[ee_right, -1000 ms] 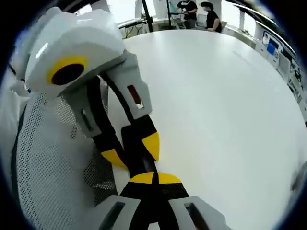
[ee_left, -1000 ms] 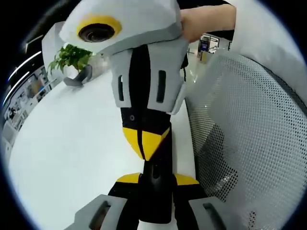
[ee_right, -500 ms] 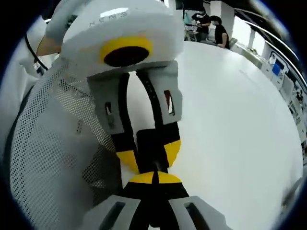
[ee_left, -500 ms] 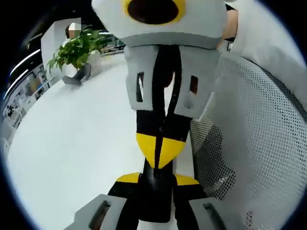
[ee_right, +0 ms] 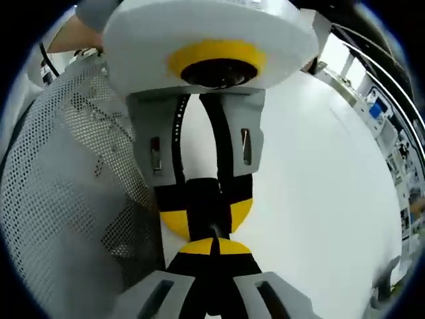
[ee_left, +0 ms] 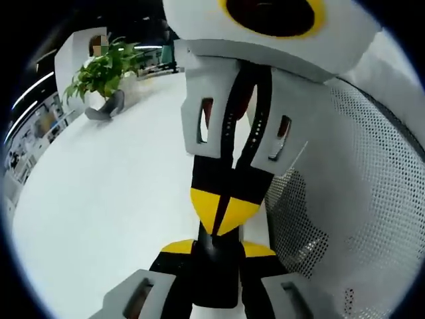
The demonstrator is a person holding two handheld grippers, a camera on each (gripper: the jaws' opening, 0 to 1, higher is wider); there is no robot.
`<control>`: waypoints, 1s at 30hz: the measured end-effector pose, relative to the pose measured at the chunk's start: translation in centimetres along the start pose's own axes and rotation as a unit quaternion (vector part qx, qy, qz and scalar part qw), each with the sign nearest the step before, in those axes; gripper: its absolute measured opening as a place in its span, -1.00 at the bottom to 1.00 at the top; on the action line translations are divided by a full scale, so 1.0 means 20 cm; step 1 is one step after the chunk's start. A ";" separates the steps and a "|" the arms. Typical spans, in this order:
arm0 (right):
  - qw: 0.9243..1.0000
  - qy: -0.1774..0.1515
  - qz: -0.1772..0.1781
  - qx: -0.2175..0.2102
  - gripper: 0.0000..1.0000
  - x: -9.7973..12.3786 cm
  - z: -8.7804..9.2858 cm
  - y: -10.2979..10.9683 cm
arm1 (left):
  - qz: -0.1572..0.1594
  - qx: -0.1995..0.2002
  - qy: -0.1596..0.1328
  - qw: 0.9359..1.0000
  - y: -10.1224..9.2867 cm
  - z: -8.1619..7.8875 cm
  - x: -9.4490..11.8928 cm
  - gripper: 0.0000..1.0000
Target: Press the specified remote control buttons in sequence, fully releasing each button before pressing the next.
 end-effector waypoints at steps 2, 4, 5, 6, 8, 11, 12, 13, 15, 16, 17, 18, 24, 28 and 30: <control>0.999 -0.026 -0.006 -0.027 -1.00 0.00 0.01 -0.01 | 0.001 -0.002 0.000 1.000 0.00 0.00 0.00 -0.52; 0.998 -0.045 -0.014 -0.050 -1.00 0.01 0.02 -0.01 | 0.002 -0.002 -0.002 1.000 0.00 0.00 0.00 -0.52; 0.998 -0.044 -0.013 -0.045 -1.00 0.01 0.03 -0.02 | 0.002 0.000 -0.003 1.000 0.00 0.00 0.00 -0.52; 0.998 -0.043 -0.015 -0.042 -1.00 0.02 0.03 -0.01 | 0.002 0.001 -0.006 1.000 0.00 0.00 0.00 -0.52; 0.998 -0.042 -0.014 -0.040 -1.00 0.02 0.02 -0.01 | 0.003 0.002 -0.010 1.000 0.01 0.00 0.00 -0.52; 0.998 -0.046 -0.016 -0.039 -1.00 0.01 0.00 0.00 | 0.004 0.000 -0.008 1.000 0.01 0.00 0.00 -0.52; 0.999 -0.040 -0.016 -0.029 -1.00 0.00 0.00 0.00 | 0.004 0.000 -0.008 1.000 0.01 0.00 0.00 -0.52; 0.999 -0.033 -0.017 -0.024 -1.00 0.00 0.00 0.00 | 0.004 0.000 -0.008 1.000 0.01 0.00 0.00 -0.52; 0.999 -0.036 -0.017 -0.023 -1.00 0.00 0.00 0.00 | 0.004 0.001 -0.008 1.000 0.01 0.00 0.00 -0.52; 0.999 -0.033 -0.017 -0.017 -1.00 0.00 0.00 0.00 | 0.004 0.002 -0.008 1.000 0.01 0.00 0.00 -0.52; 0.999 -0.029 -0.017 -0.013 -1.00 0.00 0.00 0.00 | 0.004 0.002 -0.008 1.000 0.01 0.00 0.00 -0.52; 0.999 -0.026 -0.017 -0.010 -1.00 -0.01 -0.01 0.00 | 0.004 0.002 -0.008 1.000 0.01 0.00 -0.01 -0.52; 1.000 -0.017 -0.022 -0.009 -1.00 -0.01 -0.01 -0.02 | 0.005 0.004 -0.010 1.000 0.01 0.00 -0.01 -0.53; 1.000 -0.011 -0.010 0.011 -1.00 -0.01 -0.01 0.00 | 0.003 0.001 -0.004 1.000 0.01 -0.01 -0.01 -0.52; 1.000 -0.013 -0.007 0.013 -1.00 -0.01 -0.01 -0.01 | 0.003 0.001 -0.004 1.000 0.01 -0.01 -0.01 -0.52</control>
Point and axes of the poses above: the point that each gripper's makers call its tool centre point, and the gripper's own axes: x roughly backward along the fingers, y roughly to its left, z roughly out of its underside, the point moved 6 cm from there along x, roughly backward along the fingers, and after that the axes turned 13 degrees about x, right-handed, at the moved point
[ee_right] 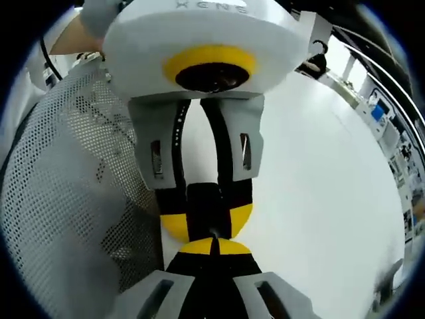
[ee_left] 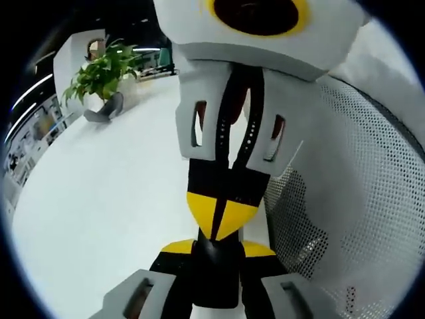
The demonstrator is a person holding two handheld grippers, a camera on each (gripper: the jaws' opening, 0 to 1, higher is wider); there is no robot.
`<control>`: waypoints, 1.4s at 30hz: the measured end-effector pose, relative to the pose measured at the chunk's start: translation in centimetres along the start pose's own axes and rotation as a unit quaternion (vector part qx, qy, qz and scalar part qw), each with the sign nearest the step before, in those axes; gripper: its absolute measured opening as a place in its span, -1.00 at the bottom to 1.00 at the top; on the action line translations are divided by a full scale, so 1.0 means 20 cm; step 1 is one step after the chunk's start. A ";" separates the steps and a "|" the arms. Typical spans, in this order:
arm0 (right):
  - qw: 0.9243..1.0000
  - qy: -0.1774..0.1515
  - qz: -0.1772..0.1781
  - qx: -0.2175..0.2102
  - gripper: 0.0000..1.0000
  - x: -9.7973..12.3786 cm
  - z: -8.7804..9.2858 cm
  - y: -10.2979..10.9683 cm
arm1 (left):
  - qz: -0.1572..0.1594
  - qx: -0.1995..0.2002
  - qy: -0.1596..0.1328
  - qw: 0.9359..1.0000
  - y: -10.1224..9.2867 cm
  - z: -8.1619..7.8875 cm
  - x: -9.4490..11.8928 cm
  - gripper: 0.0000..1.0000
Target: Press the specified remote control buttons in sequence, fully releasing each button before pressing the next.
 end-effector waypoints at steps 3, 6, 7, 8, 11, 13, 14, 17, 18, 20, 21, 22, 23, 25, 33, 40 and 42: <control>1.000 -0.004 0.000 -0.005 -1.00 0.00 0.00 0.00 | -0.001 0.002 -0.001 1.000 0.00 0.00 0.00 -0.52; 1.000 -0.014 -0.006 0.001 -1.00 0.00 0.01 -0.01 | -0.002 0.002 0.006 1.000 0.00 -0.01 0.00 -0.52; 1.000 -0.024 -0.008 -0.008 -1.00 0.00 0.01 -0.01 | -0.001 0.001 0.012 1.000 0.00 -0.01 -0.01 -0.52; 0.999 -0.034 -0.009 -0.013 -1.00 0.00 0.01 -0.01 | 0.000 -0.002 0.018 1.000 0.00 -0.01 -0.01 -0.52; 0.998 -0.060 -0.021 -0.029 -1.00 0.00 -0.01 0.01 | 0.000 -0.007 0.031 0.999 0.00 -0.02 -0.01 -0.52; 0.999 -0.049 -0.004 0.010 -1.00 0.00 -0.01 0.02 | 0.000 -0.012 0.038 0.999 0.00 -0.03 -0.01 -0.52; 0.999 -0.050 -0.005 -0.004 -1.00 0.00 -0.01 0.02 | -0.001 -0.010 0.039 0.999 0.00 -0.03 -0.01 -0.52; 0.999 -0.049 -0.007 -0.017 -1.00 -0.01 -0.02 0.01 | -0.003 -0.008 0.041 0.999 -0.01 -0.02 -0.01 -0.52; 0.999 -0.048 -0.010 -0.012 -1.00 -0.01 -0.02 0.02 | -0.004 -0.008 0.041 0.999 -0.01 -0.03 -0.01 -0.52; 0.999 -0.047 -0.012 -0.006 -1.00 -0.01 -0.02 0.01 | -0.005 -0.008 0.044 0.999 -0.01 -0.03 -0.01 -0.52; 0.999 -0.046 -0.013 -0.003 -1.00 -0.01 -0.02 0.01 | -0.005 -0.008 0.044 0.999 -0.01 -0.03 0.00 -0.52; 0.999 -0.045 -0.013 -0.002 -1.00 -0.01 -0.02 0.01 | -0.005 -0.009 0.045 0.999 -0.01 -0.03 0.00 -0.52; 0.999 -0.045 -0.013 -0.002 -1.00 -0.01 -0.02 0.02 | -0.005 -0.008 0.045 0.999 -0.01 -0.03 0.00 -0.52; 0.999 -0.047 -0.008 0.008 -1.00 -0.01 -0.02 0.02 | -0.006 -0.007 0.047 0.999 -0.01 -0.03 0.00 -0.52; 0.997 -0.044 0.046 0.040 -1.00 -0.03 -0.02 0.00 | -0.017 -0.002 0.056 0.998 -0.01 -0.03 -0.01 -0.52; 0.994 -0.101 0.012 -0.034 -1.00 -0.02 0.01 -0.01 | -0.019 0.002 0.054 0.998 -0.01 -0.03 -0.01 -0.52; 0.995 -0.094 0.017 -0.027 -1.00 -0.01 0.03 -0.01 | -0.021 0.004 0.051 0.998 -0.01 -0.03 -0.01 -0.52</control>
Point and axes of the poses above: the point that each gripper's makers call its tool centre point, and the gripper's own axes: x roughly backward along the fingers, y roughly to its left, z roughly out of its underside, the point moved 6 cm from there along x, roughly backward along the fingers, and after that the axes turned 13 degrees about x, right-handed, at the moved point
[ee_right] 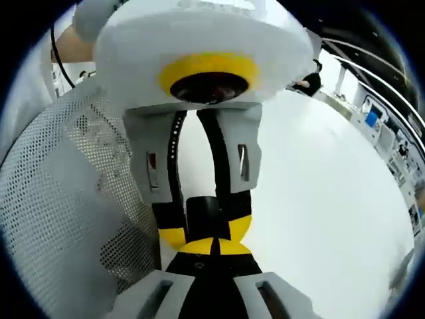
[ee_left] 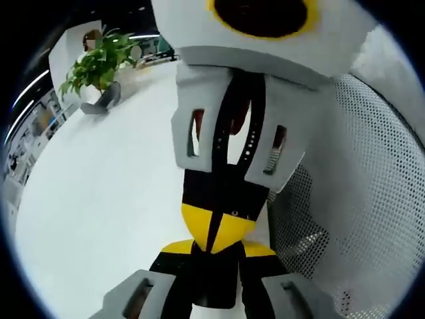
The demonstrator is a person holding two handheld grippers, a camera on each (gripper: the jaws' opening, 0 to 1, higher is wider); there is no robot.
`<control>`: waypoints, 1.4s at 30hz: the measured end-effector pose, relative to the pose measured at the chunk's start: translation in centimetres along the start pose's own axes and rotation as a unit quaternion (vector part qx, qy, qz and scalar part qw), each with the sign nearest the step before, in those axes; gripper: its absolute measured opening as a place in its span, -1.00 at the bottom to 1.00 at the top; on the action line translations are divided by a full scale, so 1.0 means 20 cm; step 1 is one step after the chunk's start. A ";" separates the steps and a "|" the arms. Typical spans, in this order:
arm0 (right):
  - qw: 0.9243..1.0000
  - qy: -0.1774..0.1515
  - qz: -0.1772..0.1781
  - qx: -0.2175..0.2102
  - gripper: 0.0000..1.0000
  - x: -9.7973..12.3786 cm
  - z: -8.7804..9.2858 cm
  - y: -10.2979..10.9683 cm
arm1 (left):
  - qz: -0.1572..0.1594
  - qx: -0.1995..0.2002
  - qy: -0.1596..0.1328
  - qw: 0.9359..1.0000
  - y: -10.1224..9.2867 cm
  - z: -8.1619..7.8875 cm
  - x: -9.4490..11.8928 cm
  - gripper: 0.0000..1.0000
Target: Press the specified remote control buttons in sequence, fully releasing each button before pressing the next.
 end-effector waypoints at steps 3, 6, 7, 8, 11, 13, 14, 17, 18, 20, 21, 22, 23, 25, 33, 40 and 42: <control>0.999 0.011 0.016 0.028 -0.91 0.02 0.01 0.00 | 0.000 0.001 -0.003 1.000 0.00 0.00 0.00 -0.52; 1.000 0.010 0.005 -0.007 -0.64 0.05 0.04 0.02 | 0.000 0.000 -0.003 1.000 0.00 0.00 0.00 -0.52; 1.000 0.017 -0.001 -0.014 -0.54 0.05 0.06 0.03 | 0.000 -0.001 -0.003 1.000 0.00 0.00 0.00 -0.52; 1.000 0.015 -0.002 -0.015 -0.51 0.06 0.07 0.03 | 0.001 -0.002 -0.003 1.000 0.00 0.00 0.00 -0.52; 0.998 0.062 -0.005 0.005 -0.50 0.07 0.15 0.06 | 0.001 -0.003 -0.003 1.000 0.00 0.00 0.00 -0.52; 0.999 0.050 -0.005 -0.007 -0.47 0.07 0.15 0.05 | 0.001 -0.004 -0.004 1.000 0.00 0.00 0.00 -0.52; 0.999 0.051 -0.005 -0.013 -0.46 0.07 0.15 0.05 | 0.001 -0.003 -0.004 1.000 0.00 0.00 0.00 -0.52; 0.999 0.048 -0.003 -0.021 -0.53 0.07 0.14 0.03 | 0.000 -0.001 -0.006 1.000 0.00 0.00 0.00 -0.52; 0.999 0.048 -0.006 -0.024 -0.54 0.07 0.15 0.03 | 0.000 0.000 -0.006 1.000 0.00 0.00 0.00 -0.52; 0.998 0.049 -0.008 -0.023 -0.54 0.07 0.15 0.03 | -0.002 0.005 -0.010 1.000 0.00 0.00 0.00 -0.51; 0.998 0.049 -0.008 -0.024 -0.54 0.07 0.14 0.03 | -0.003 0.009 -0.014 1.000 0.00 0.00 0.00 -0.51; 0.998 0.049 -0.008 -0.024 -0.54 0.07 0.15 0.04 | -0.004 0.011 -0.016 1.000 0.00 0.01 0.00 -0.51; 0.998 0.050 -0.008 -0.025 -0.55 0.07 0.15 0.04 | -0.005 0.014 -0.019 1.000 0.00 0.01 0.00 -0.51; 0.998 0.049 -0.007 -0.028 -0.55 0.07 0.15 0.04 | -0.008 0.016 -0.022 1.000 0.00 0.01 0.00 -0.51; 0.999 0.043 -0.001 -0.025 -0.56 0.07 0.14 0.05 | -0.021 0.034 -0.029 0.999 -0.01 0.01 0.00 -0.49; 0.999 0.039 0.005 -0.028 -0.56 0.06 0.14 0.05 | -0.040 0.061 -0.042 0.996 -0.01 0.01 0.00 -0.45; 0.999 0.036 0.004 -0.029 -0.56 0.06 0.14 0.05 | -0.064 0.069 -0.027 0.995 -0.02 0.02 0.02 -0.41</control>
Point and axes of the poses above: the point that each gripper's makers call its tool centre point, and the gripper's own axes: x roughly backward along the fingers, y roughly to its left, z roughly out of its underside, the point moved 6 cm from there along x, roughly backward along the fingers, and after that the axes turned 13 degrees about x, right-handed, at the moved point
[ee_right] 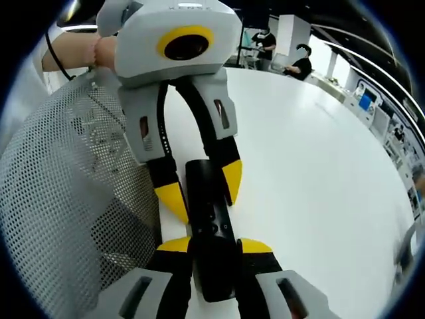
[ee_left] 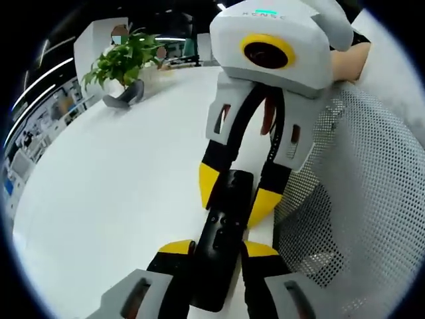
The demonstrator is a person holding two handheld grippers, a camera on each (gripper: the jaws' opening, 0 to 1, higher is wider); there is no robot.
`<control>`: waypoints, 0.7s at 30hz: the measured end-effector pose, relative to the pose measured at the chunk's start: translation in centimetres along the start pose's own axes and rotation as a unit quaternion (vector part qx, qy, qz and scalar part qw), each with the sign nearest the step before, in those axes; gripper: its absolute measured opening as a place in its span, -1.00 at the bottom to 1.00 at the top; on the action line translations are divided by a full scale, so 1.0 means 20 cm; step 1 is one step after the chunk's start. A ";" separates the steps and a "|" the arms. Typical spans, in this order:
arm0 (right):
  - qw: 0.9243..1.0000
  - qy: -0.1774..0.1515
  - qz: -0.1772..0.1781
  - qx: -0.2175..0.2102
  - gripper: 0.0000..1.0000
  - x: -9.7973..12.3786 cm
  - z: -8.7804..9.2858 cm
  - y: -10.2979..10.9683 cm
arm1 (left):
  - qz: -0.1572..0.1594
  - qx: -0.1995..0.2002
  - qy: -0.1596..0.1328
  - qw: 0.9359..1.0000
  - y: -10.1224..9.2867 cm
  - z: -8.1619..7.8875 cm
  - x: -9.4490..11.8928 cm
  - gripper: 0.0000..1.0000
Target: Press the specified remote control buttons in sequence, fully releasing each button before pressing the next.
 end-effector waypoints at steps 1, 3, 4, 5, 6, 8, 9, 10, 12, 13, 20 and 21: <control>1.000 -0.001 -0.001 -0.002 -0.56 0.00 0.00 0.00 | -0.004 -0.005 0.005 1.000 -0.02 0.01 0.01 -0.37; 1.000 -0.003 -0.001 -0.005 -0.56 0.00 0.00 0.00 | -0.007 0.016 0.010 1.000 -0.03 0.03 0.05 -0.22; 1.000 -0.003 0.000 -0.005 -0.56 0.00 0.00 0.00 | -0.006 0.025 0.007 1.000 -0.04 0.03 0.06 -0.17; 1.000 -0.003 0.000 -0.005 -0.56 0.00 0.00 0.00 | -0.007 0.042 -0.006 0.999 -0.04 0.02 0.09 -0.14; 1.000 -0.003 0.000 -0.005 -0.56 0.00 0.00 0.00 | -0.013 0.049 -0.020 0.998 -0.04 0.02 0.11 -0.13; 1.000 -0.004 0.001 -0.007 -0.55 0.00 0.00 0.00 | -0.025 0.071 -0.044 0.996 -0.03 0.00 0.17 -0.05; 1.000 -0.004 0.001 -0.007 -0.55 0.00 0.00 0.00 | -0.031 0.079 -0.054 0.995 -0.02 0.00 0.19 0.05; 1.000 -0.005 0.001 -0.007 -0.55 0.00 0.00 0.00 | -0.042 0.090 -0.067 0.993 -0.02 -0.01 0.22 0.12; 1.000 -0.006 0.001 -0.008 -0.55 0.00 0.00 0.00 | -0.048 0.103 -0.086 0.990 -0.03 -0.01 0.26 0.23; 1.000 -0.006 0.001 -0.008 -0.55 0.00 0.00 0.00 | -0.052 0.108 -0.092 0.989 -0.03 -0.01 0.27 0.26; 1.000 -0.010 0.002 -0.009 -0.55 0.00 0.01 -0.01 | -0.105 0.154 -0.177 0.966 0.00 -0.01 0.40 0.48; 1.000 -0.010 0.002 -0.009 -0.55 0.00 0.01 -0.01 | -0.112 0.158 -0.190 0.962 0.00 -0.01 0.42 0.54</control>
Point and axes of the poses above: the point that each gripper's makers call its tool centre point, and the gripper's own axes: x roughly backward along the fingers, y roughly to its left, z roughly out of its underside, the point moved 6 cm from there along x, roughly backward along the fingers, and after that the axes turned 13 degrees about x, right-handed, at the moved point
